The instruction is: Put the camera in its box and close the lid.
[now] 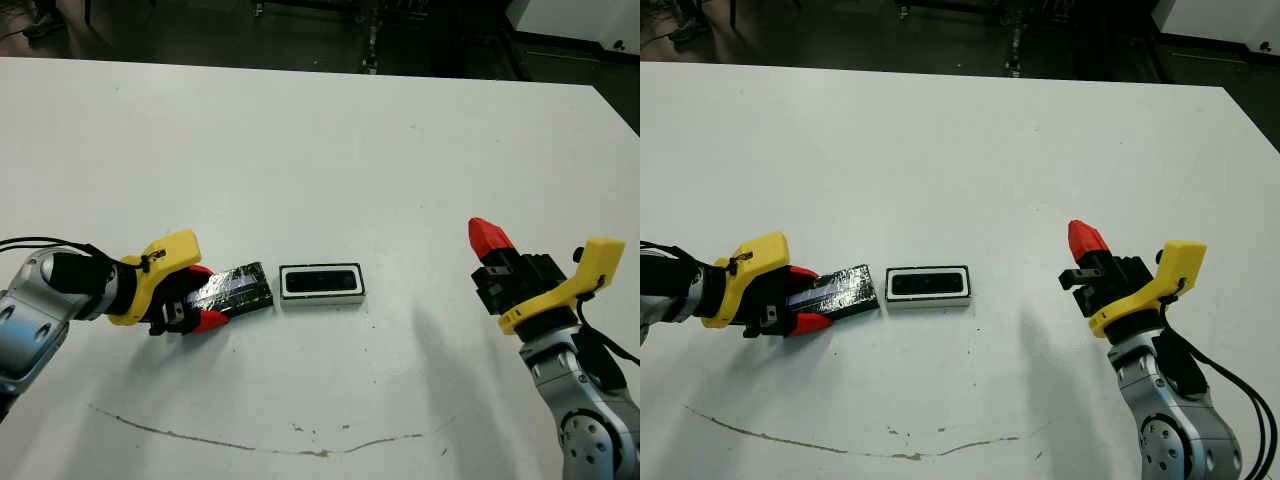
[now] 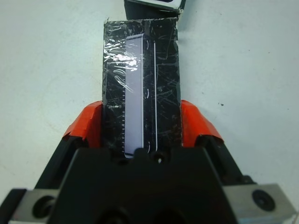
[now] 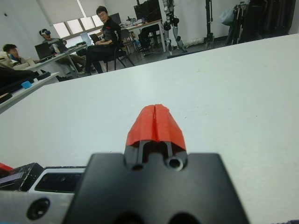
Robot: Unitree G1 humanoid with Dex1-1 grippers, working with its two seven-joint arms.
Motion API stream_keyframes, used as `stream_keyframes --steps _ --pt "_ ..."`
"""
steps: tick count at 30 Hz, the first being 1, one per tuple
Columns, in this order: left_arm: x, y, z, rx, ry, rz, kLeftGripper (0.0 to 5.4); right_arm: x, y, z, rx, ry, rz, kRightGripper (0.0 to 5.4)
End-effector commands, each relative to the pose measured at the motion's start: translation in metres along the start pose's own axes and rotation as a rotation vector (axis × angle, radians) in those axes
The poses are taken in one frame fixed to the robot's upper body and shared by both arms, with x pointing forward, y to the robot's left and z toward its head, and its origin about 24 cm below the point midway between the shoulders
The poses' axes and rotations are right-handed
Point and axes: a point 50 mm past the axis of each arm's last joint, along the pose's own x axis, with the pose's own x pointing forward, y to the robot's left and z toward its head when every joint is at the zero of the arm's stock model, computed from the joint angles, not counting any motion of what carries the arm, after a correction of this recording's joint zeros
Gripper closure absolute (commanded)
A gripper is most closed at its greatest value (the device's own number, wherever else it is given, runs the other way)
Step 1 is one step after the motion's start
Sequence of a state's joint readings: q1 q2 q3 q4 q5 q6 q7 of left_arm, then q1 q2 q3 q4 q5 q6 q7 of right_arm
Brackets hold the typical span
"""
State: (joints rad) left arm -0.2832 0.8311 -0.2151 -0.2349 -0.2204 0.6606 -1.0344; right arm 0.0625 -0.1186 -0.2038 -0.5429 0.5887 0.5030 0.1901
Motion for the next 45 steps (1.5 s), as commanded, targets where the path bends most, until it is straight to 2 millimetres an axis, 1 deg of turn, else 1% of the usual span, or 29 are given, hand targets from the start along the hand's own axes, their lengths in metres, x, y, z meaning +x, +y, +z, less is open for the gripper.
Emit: stream_keyframes --steps 1,7,12,15,20,27,31,37,45 --pt "-0.004 0.004 -0.003 -0.050 -0.025 0.009 2.23 -0.002 -0.002 -0.001 -0.014 0.008 -0.011 5.40" --pt "-0.021 0.019 0.004 -0.059 -0.142 0.084 2.23 -0.001 -0.001 -0.001 -0.018 0.003 -0.007 5.40" --pt "-0.034 0.036 0.008 -0.048 -0.245 0.124 2.23 -0.001 -0.001 -0.002 -0.011 0.009 0.000 5.40" --pt "-0.036 0.043 0.012 -0.060 -0.276 0.128 2.23 0.000 0.000 -0.002 -0.012 0.007 0.006 5.40" --pt "-0.034 0.044 0.022 -0.029 -0.282 0.135 2.23 0.000 0.000 -0.002 -0.019 0.005 0.015 5.40" --pt "-0.009 0.044 0.029 -0.032 -0.337 0.080 2.23 0.001 0.001 -0.003 -0.022 0.005 0.018 5.40" --pt "0.007 0.042 0.033 -0.029 -0.387 0.017 2.23 0.001 0.002 -0.003 -0.018 0.004 0.022 5.40" --pt "0.025 0.036 0.036 -0.002 -0.371 -0.056 2.23 0.000 0.001 -0.005 -0.012 0.001 0.027 5.40" --pt "0.041 0.032 0.030 -0.066 -0.330 -0.170 2.23 -0.001 0.001 -0.006 -0.009 0.004 0.021 5.40"
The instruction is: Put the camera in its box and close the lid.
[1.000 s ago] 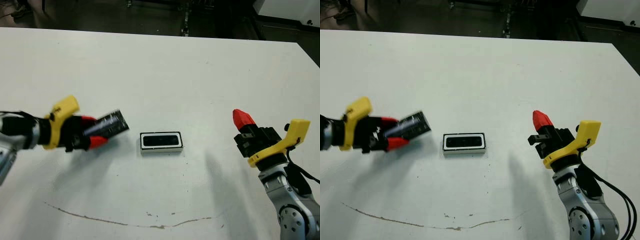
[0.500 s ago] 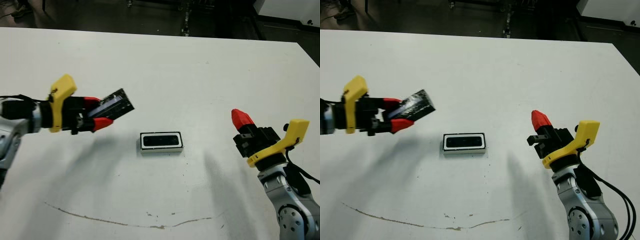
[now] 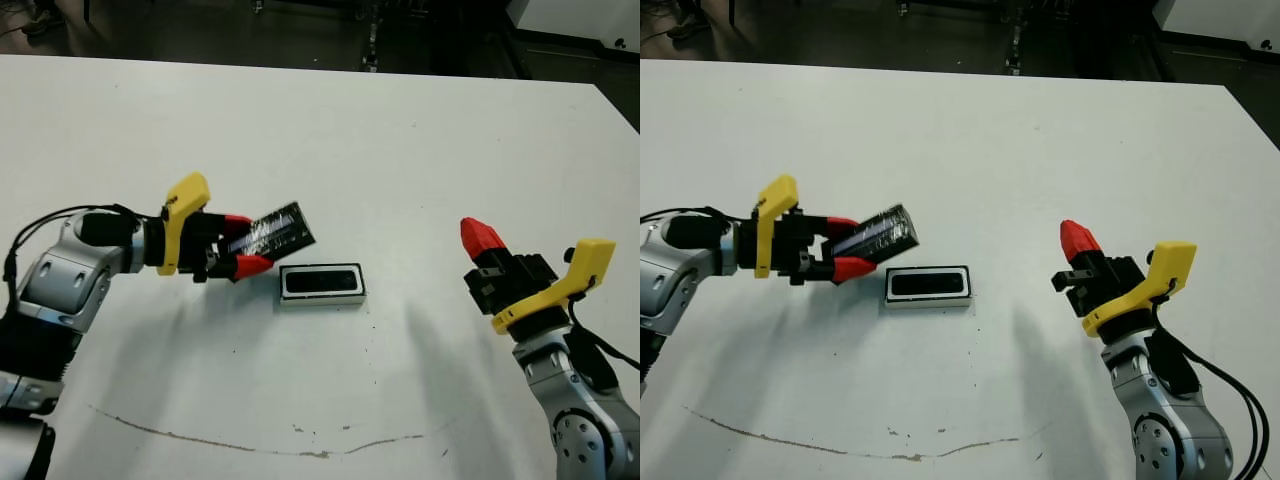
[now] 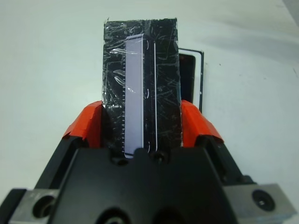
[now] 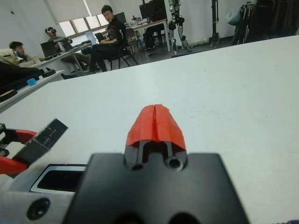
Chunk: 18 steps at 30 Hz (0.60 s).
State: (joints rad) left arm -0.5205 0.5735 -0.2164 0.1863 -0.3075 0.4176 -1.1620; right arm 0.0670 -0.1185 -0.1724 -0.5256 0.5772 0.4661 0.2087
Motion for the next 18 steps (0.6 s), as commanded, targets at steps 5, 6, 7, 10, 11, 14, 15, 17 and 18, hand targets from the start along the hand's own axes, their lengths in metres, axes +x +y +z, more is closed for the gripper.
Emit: stream_keyframes --steps 5,6,7,10,11,14,15,17,18 --pt "0.009 -0.001 -0.008 -0.077 0.037 -0.074 2.23 -0.003 -0.003 -0.003 -0.008 0.005 -0.008 5.40" --pt "0.010 -0.001 -0.009 -0.084 0.043 -0.078 2.23 -0.003 -0.003 -0.003 -0.008 0.004 -0.007 5.40" --pt "0.011 -0.002 -0.010 -0.093 0.048 -0.083 2.23 -0.003 -0.003 -0.003 -0.009 0.004 -0.006 5.40" --pt "0.012 -0.003 -0.012 -0.098 0.068 -0.099 2.23 -0.003 -0.003 -0.003 -0.004 0.005 -0.007 5.40" --pt "0.013 -0.004 -0.013 -0.096 0.068 -0.102 2.23 -0.003 -0.003 -0.003 -0.004 0.004 -0.005 5.40" --pt "0.015 -0.006 -0.013 -0.094 0.058 -0.109 2.23 -0.003 -0.002 -0.004 -0.004 0.005 -0.003 5.40" --pt "0.016 -0.006 -0.013 -0.099 0.058 -0.115 2.23 -0.003 -0.002 -0.004 -0.003 0.007 -0.003 5.40" --pt "0.018 -0.008 -0.013 -0.089 0.049 -0.126 2.23 -0.003 -0.002 -0.004 -0.003 0.007 -0.002 5.40" --pt "0.018 -0.009 -0.013 -0.085 0.048 -0.129 2.23 -0.003 -0.002 -0.004 -0.002 0.007 -0.002 5.40"
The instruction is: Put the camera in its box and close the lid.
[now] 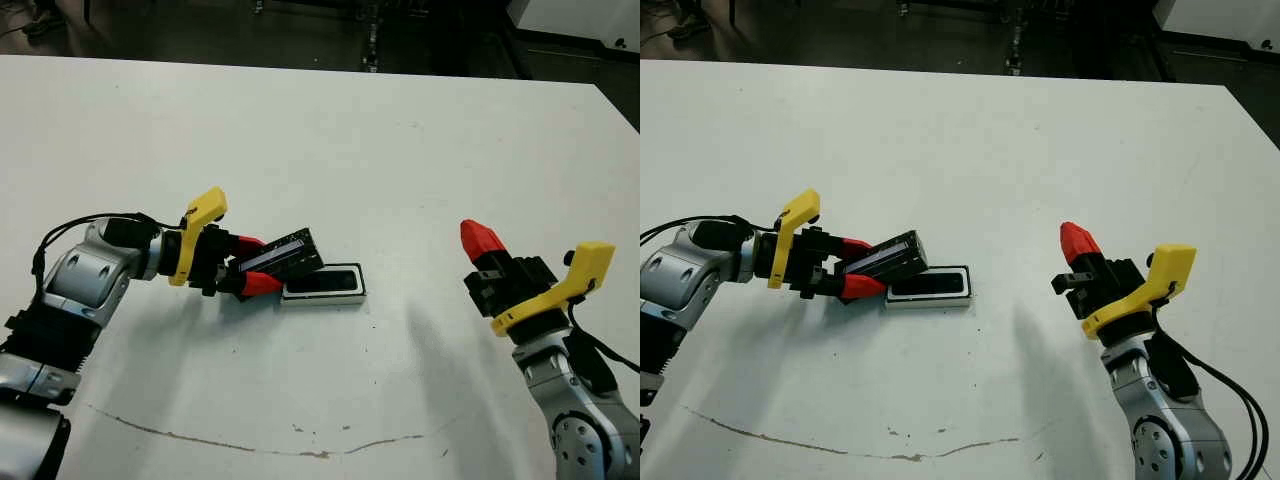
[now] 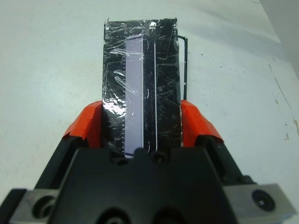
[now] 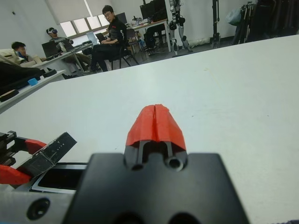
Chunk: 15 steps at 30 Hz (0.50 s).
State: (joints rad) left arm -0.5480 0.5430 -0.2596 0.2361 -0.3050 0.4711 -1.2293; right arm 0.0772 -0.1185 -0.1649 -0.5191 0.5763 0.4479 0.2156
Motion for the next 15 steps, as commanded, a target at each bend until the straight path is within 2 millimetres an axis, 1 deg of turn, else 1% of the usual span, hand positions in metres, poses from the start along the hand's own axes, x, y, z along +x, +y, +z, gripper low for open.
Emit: stream_keyframes --steps 1,15 --pt "0.008 -0.005 -0.006 -0.005 0.019 -0.030 2.23 -0.002 -0.002 -0.002 -0.005 0.008 -0.008 5.40" --pt "0.023 -0.022 -0.007 0.007 -0.006 -0.100 2.23 -0.002 -0.002 -0.002 -0.002 0.008 -0.010 5.40"
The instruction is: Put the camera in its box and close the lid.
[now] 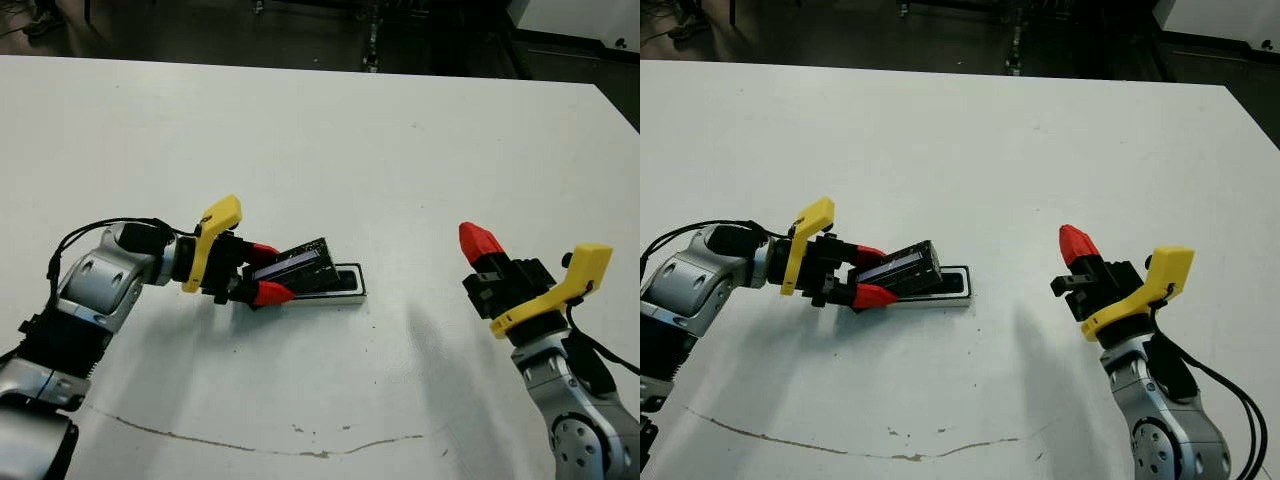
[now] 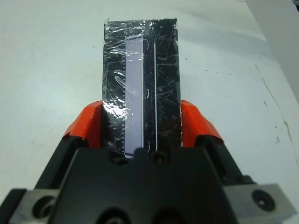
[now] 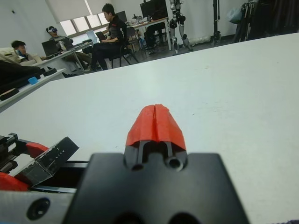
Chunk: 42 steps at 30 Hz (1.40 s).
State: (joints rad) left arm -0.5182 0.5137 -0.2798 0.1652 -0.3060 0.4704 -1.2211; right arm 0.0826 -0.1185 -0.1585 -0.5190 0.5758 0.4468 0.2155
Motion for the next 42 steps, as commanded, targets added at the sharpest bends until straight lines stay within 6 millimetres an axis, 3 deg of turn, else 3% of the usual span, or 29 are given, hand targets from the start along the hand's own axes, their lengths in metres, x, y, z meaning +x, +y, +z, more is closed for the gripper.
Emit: stream_keyframes --steps 1,19,42 --pt "0.011 -0.011 -0.010 -0.031 0.011 -0.053 2.23 -0.001 -0.002 0.000 -0.003 0.001 -0.012 5.40" --pt "0.032 -0.018 -0.017 0.027 0.025 0.047 2.23 -0.002 -0.003 0.000 -0.008 -0.002 -0.002 5.40" --pt "0.055 -0.009 -0.018 0.099 0.058 -0.044 2.23 -0.002 -0.002 0.001 -0.009 -0.004 -0.002 5.40"
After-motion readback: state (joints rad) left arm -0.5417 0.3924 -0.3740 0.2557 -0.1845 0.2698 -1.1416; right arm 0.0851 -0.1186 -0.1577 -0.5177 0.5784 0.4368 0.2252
